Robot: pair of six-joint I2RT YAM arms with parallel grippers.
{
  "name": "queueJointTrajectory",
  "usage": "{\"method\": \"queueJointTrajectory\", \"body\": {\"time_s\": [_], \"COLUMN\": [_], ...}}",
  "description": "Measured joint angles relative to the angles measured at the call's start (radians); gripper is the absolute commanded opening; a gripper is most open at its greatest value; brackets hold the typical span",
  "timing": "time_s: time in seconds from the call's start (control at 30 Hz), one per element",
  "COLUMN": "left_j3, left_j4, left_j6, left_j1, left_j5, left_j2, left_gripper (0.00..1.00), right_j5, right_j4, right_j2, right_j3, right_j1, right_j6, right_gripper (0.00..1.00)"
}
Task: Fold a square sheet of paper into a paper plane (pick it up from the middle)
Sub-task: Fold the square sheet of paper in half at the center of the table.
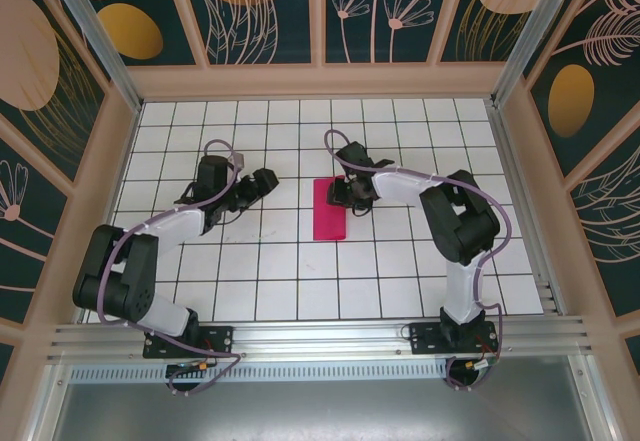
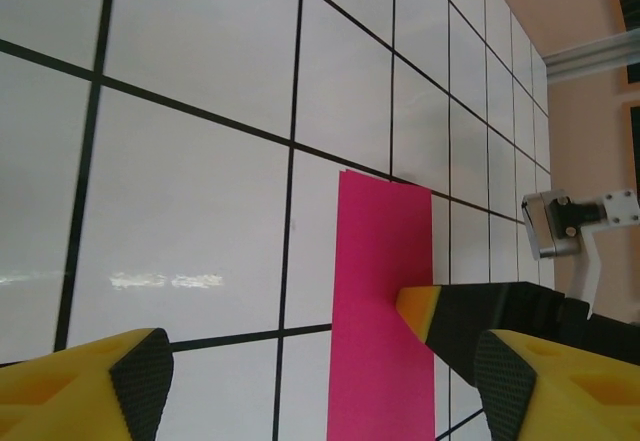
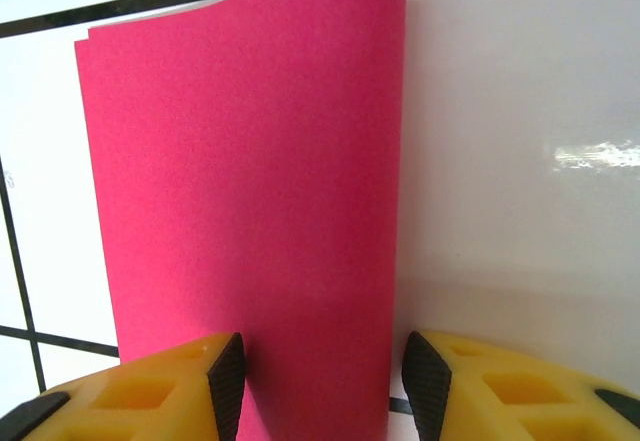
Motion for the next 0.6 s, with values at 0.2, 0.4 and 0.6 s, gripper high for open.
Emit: {"method": "queueJointTrajectory", "body": {"time_s": [0.2,0.4,0.6], "left_j3": [0.002,0.007,0.047], "left_j4": [0.041,0.063,0.077], "left_j6": [-0.024,-0.035,-0.04], "left_j1": [-0.037,-0.08,-0.109], "left_j5": [0.001,-0.004,-0.008], "left_j2": [0.045,0.055,0.109], "left_gripper": [0.74,0.7,0.65], "right_j5": [0.003,0.004,0.007], "right_j4": [0.001,0.002,0.002], "right_j2": [0.006,0.009,0.016], "right_j3": [0.0,-0.001,-0.001], "right_j1": [0.0,0.006,0.007], "right_j6": [0.003,-0.029,-0.05], "right_gripper": [0.51,0.53,0.53]}}
